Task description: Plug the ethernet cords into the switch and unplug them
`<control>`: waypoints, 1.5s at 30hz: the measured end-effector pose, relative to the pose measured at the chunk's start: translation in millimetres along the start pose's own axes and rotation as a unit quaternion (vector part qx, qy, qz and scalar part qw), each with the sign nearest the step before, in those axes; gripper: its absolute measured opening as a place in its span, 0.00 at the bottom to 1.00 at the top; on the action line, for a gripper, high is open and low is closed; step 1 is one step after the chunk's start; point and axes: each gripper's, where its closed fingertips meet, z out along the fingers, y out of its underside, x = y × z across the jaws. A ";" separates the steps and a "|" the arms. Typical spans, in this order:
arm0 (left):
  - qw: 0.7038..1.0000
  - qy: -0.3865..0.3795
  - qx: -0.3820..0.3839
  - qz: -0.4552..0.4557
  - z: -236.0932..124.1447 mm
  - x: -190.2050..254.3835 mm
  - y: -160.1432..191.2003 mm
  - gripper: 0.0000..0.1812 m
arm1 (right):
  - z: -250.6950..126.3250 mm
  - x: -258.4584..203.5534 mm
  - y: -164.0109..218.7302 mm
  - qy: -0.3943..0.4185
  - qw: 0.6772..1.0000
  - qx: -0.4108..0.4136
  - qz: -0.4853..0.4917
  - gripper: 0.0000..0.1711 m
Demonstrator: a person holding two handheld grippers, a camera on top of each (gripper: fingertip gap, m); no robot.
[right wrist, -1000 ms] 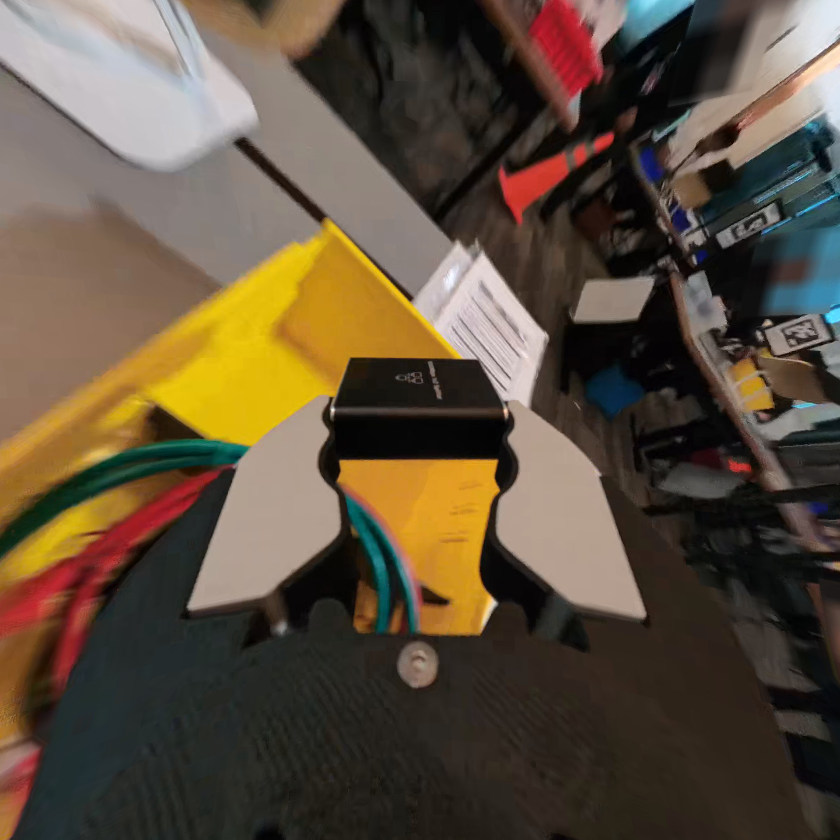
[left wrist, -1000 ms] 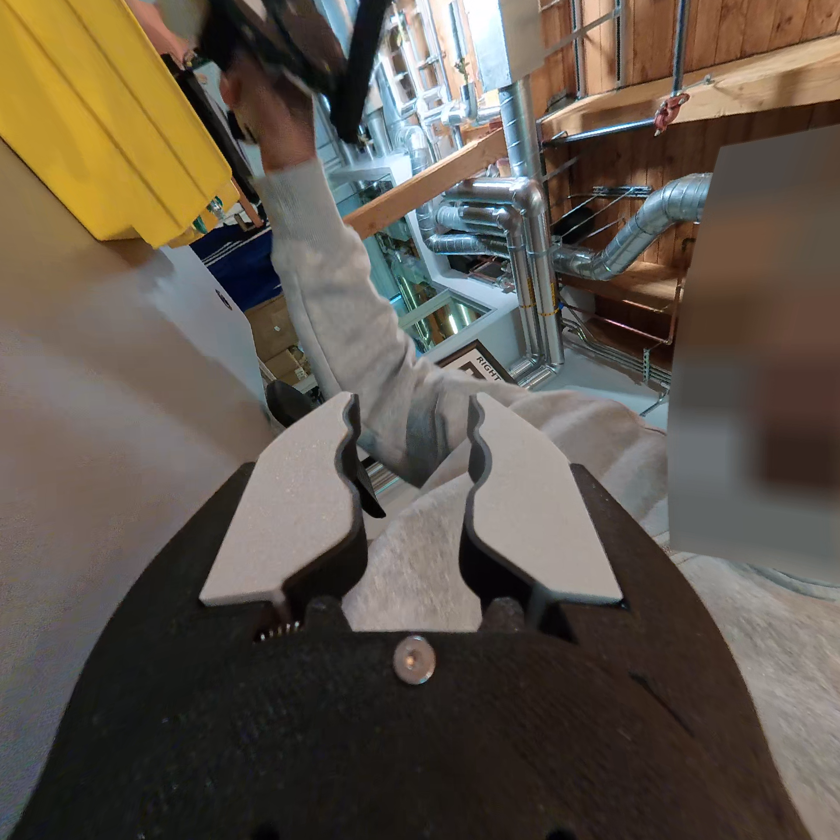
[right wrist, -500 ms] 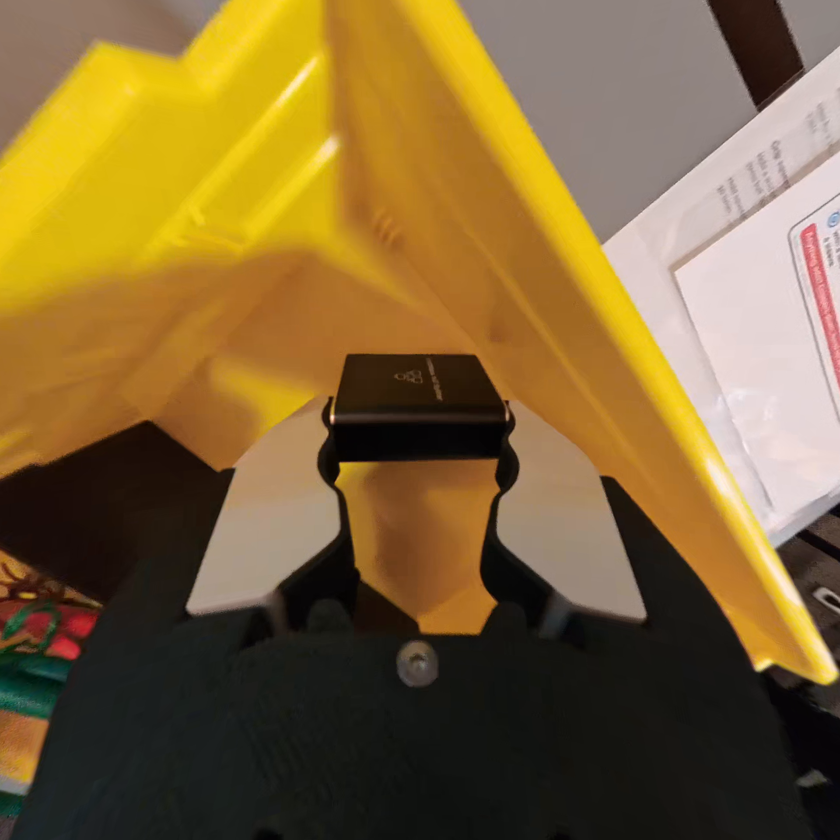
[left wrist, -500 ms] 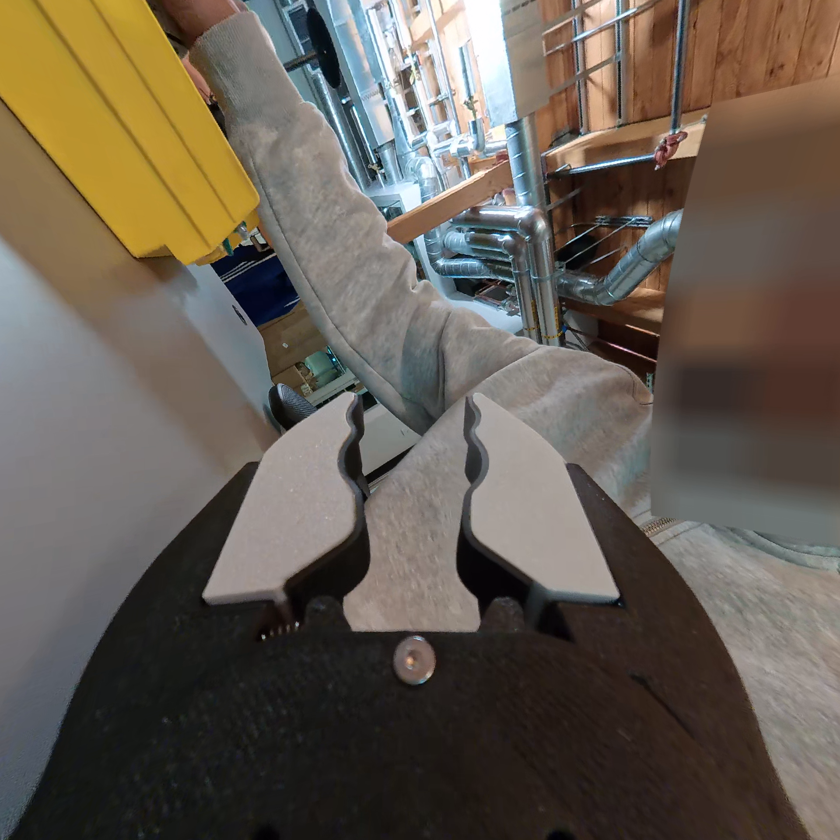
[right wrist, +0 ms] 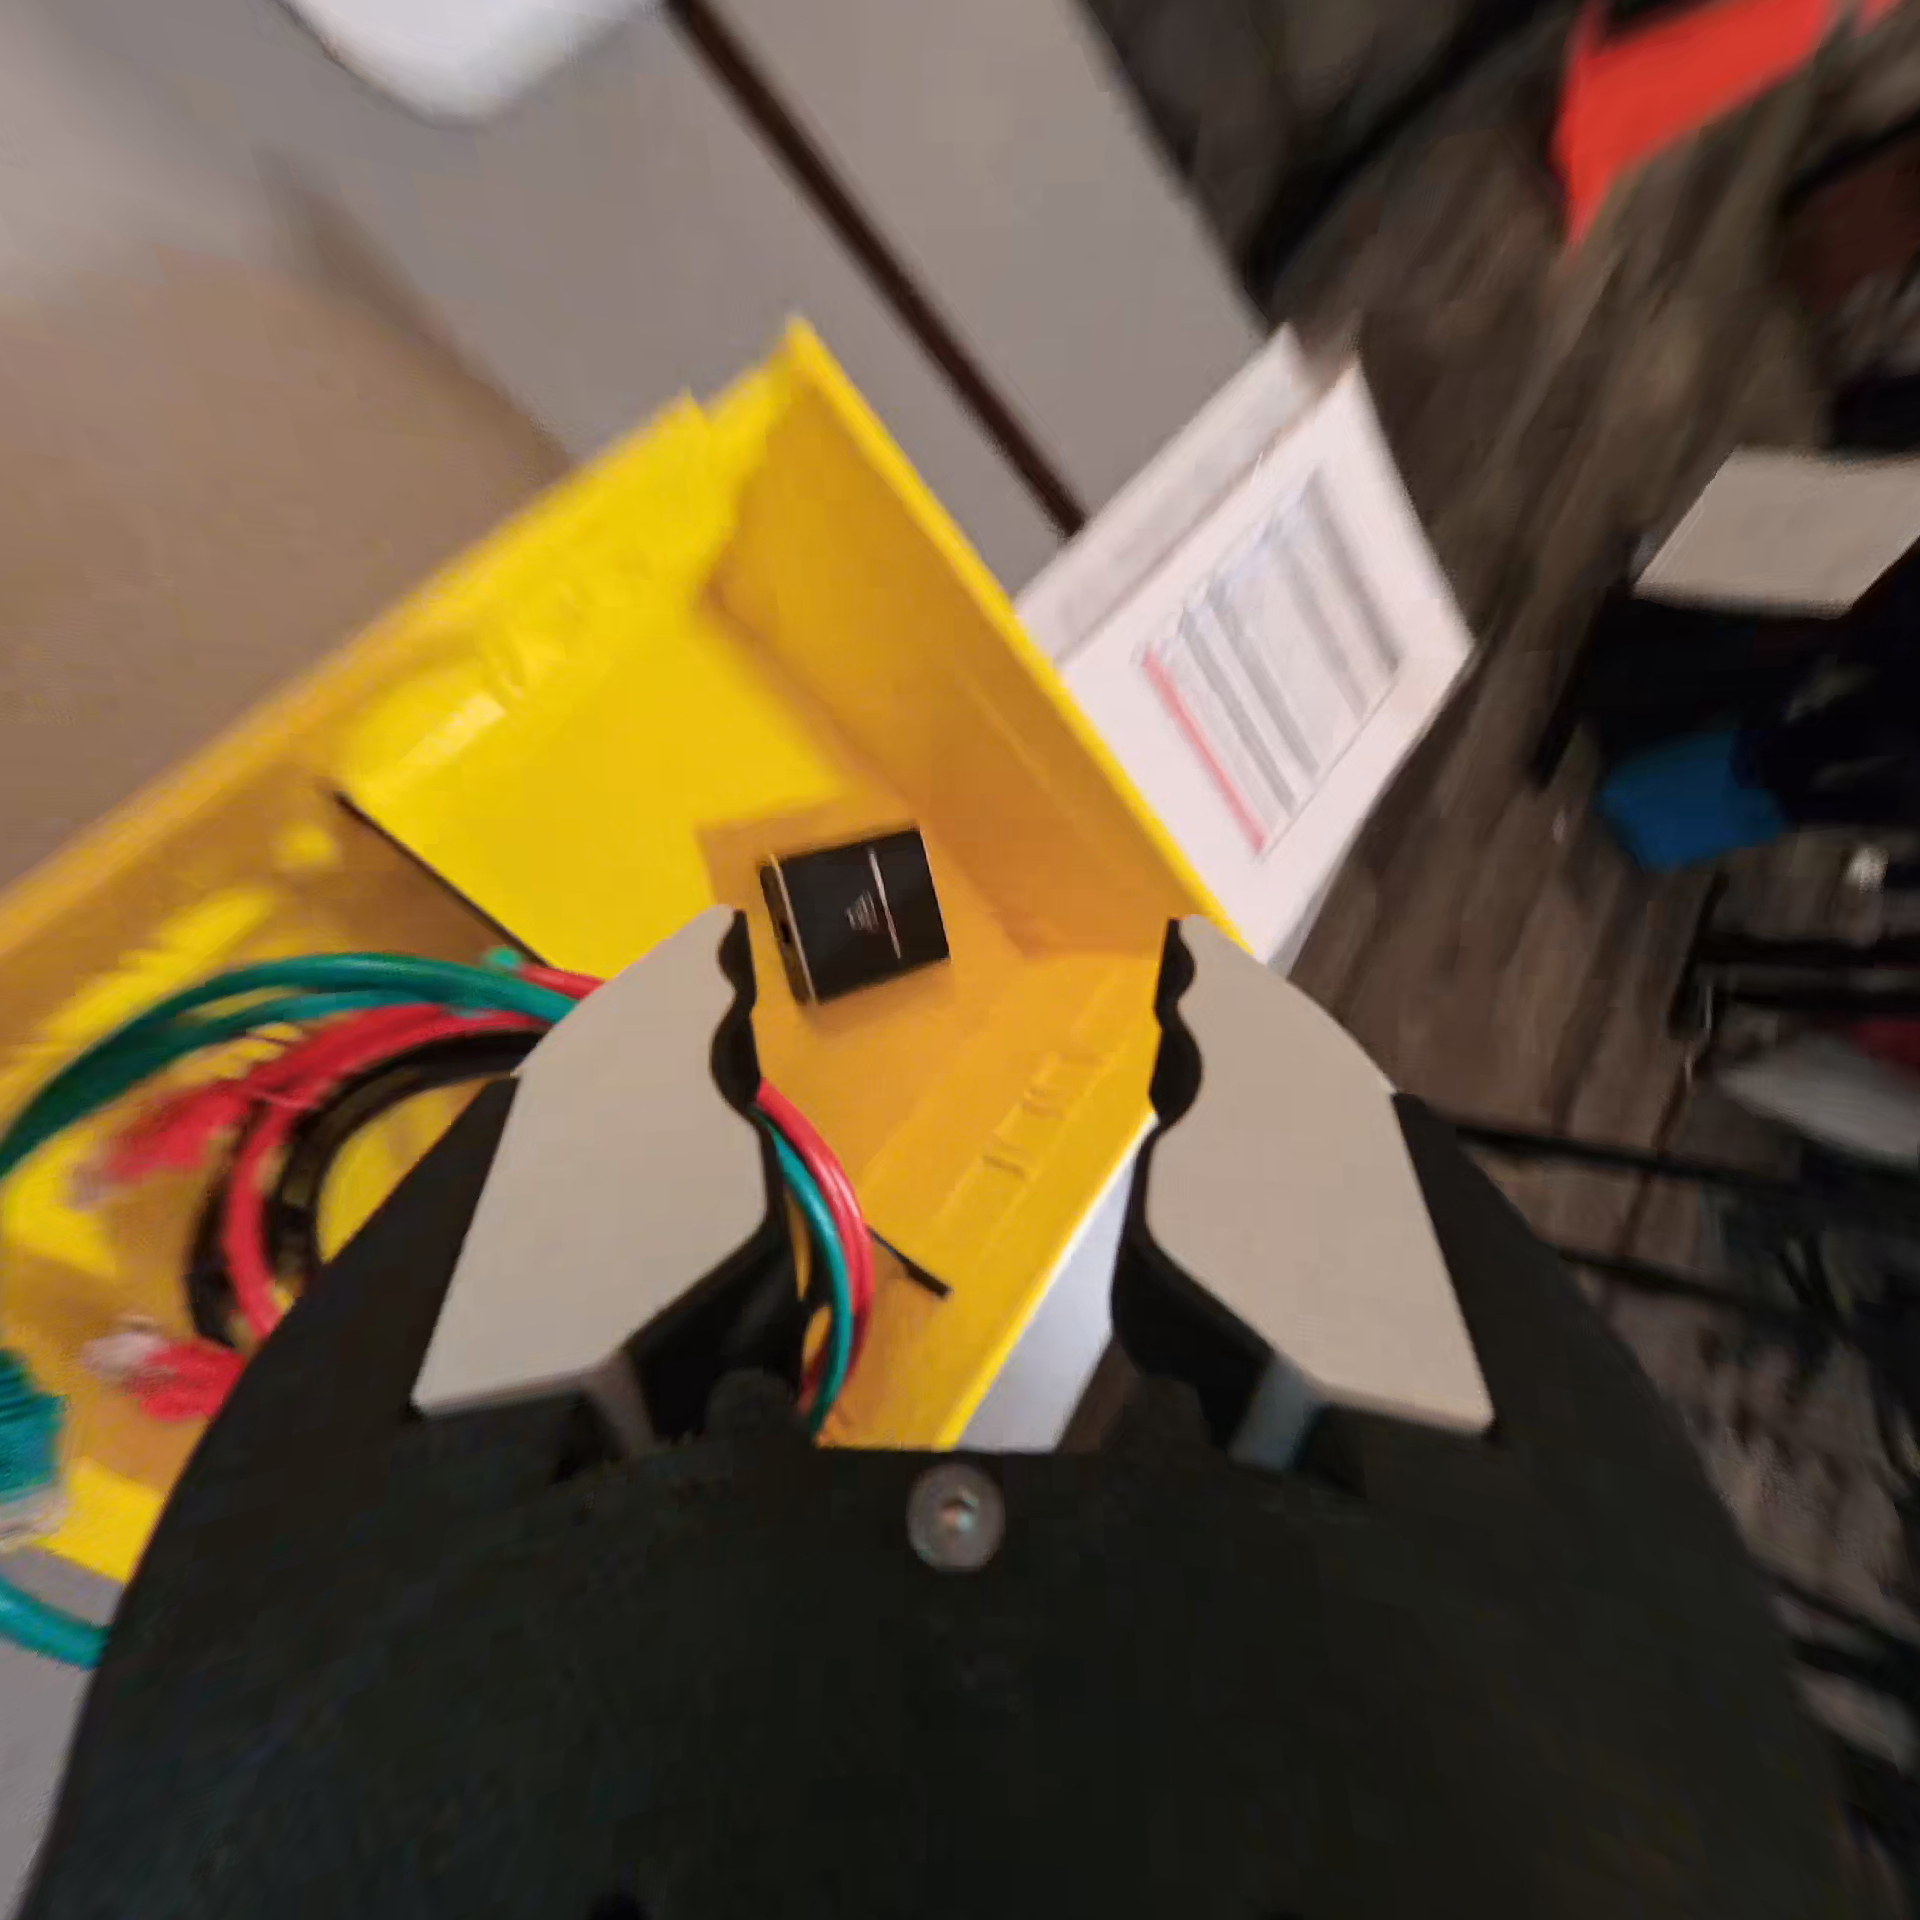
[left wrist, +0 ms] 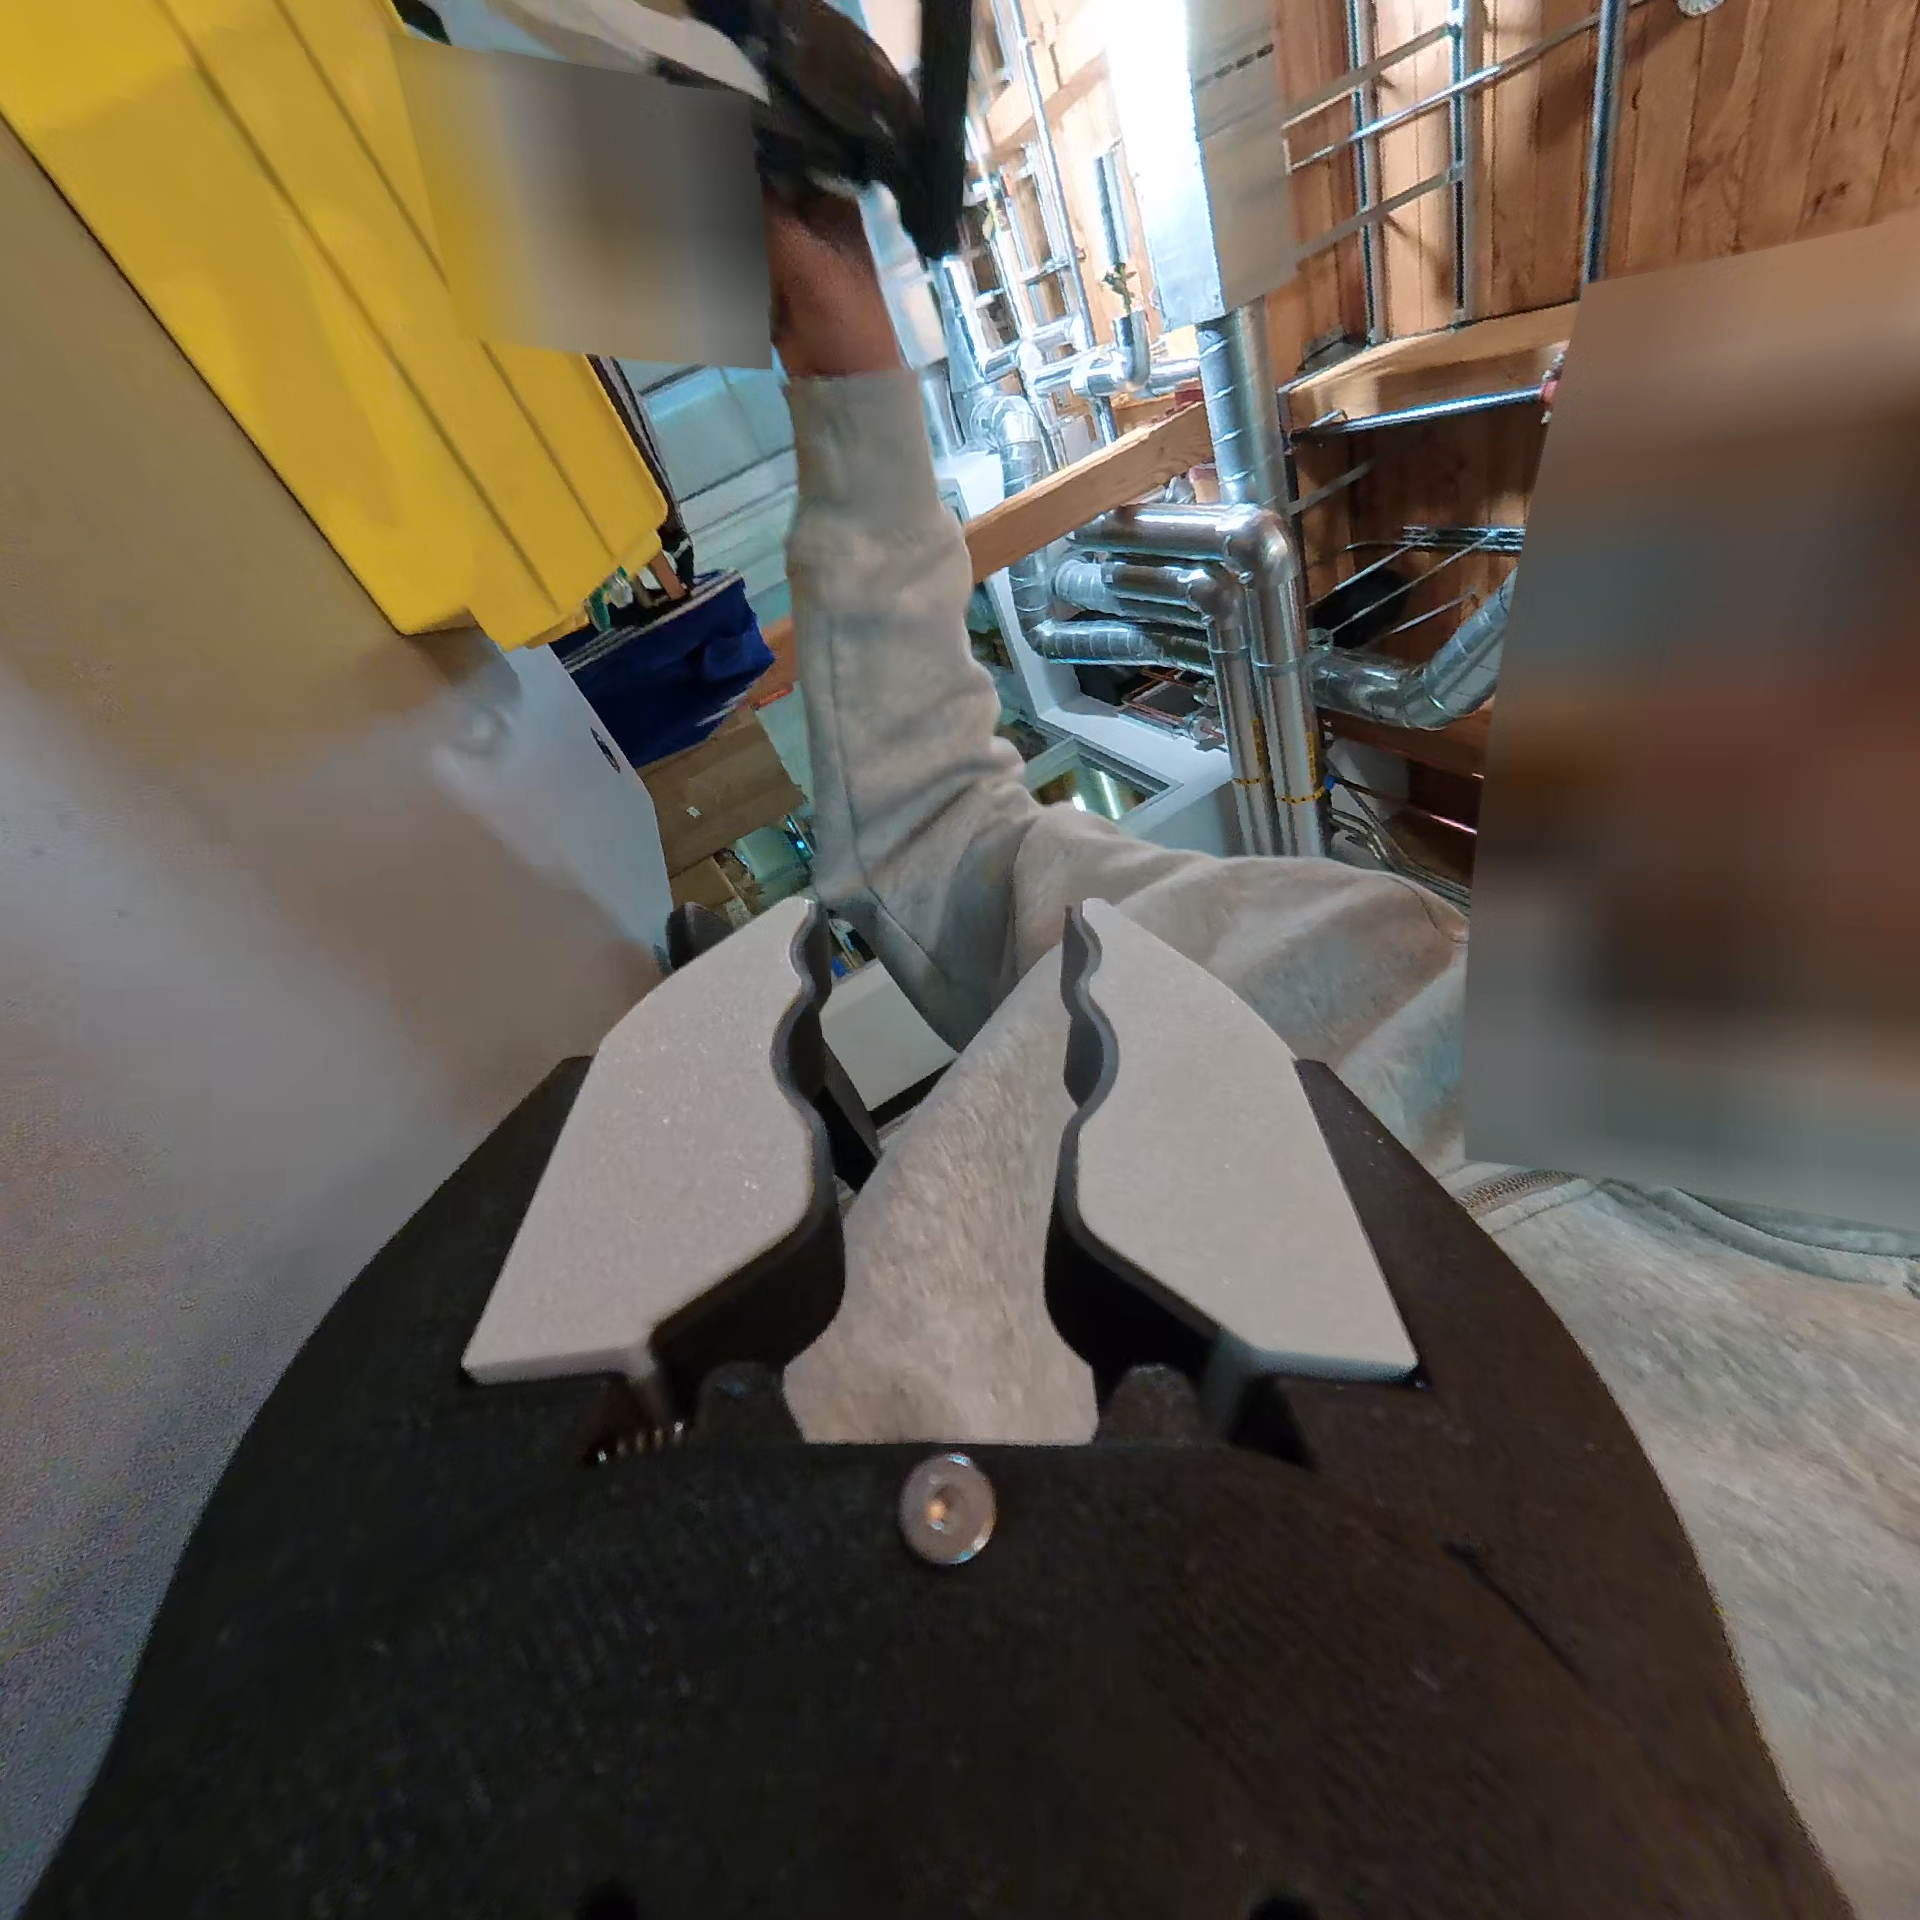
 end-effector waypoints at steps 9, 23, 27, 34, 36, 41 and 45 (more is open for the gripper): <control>0.995 -0.070 -0.005 0.076 2.8 -5.5 1.8 0.23 | -160.6 -122.6 -57.5 -0.043 0.841 0.507 0.184 0.00; 0.912 -0.242 0.153 0.292 -27.5 21.9 -43.3 0.68 | -96.8 -178.4 39.3 -0.019 0.899 0.359 0.251 0.55; 0.831 -0.332 0.177 0.410 -53.4 27.7 -66.8 0.81 | -109.8 -129.5 72.0 0.094 0.892 0.351 0.268 0.62; 0.767 -0.396 0.177 0.473 -92.0 31.8 -86.3 0.79 | -103.9 -66.2 151.8 0.216 0.878 0.289 0.315 0.57; 0.770 -0.401 0.190 0.458 -102.7 29.3 -91.8 0.79 | -95.0 -57.3 169.6 0.209 0.865 0.281 0.359 0.59; 0.832 -0.370 0.201 0.361 -112.0 12.6 -87.5 0.76 | -81.6 -42.1 194.2 0.151 0.794 0.315 0.498 0.55; 0.871 -0.341 0.190 0.298 -109.4 5.4 -70.8 0.72 | -73.2 -30.8 198.0 0.081 0.731 0.361 0.573 0.46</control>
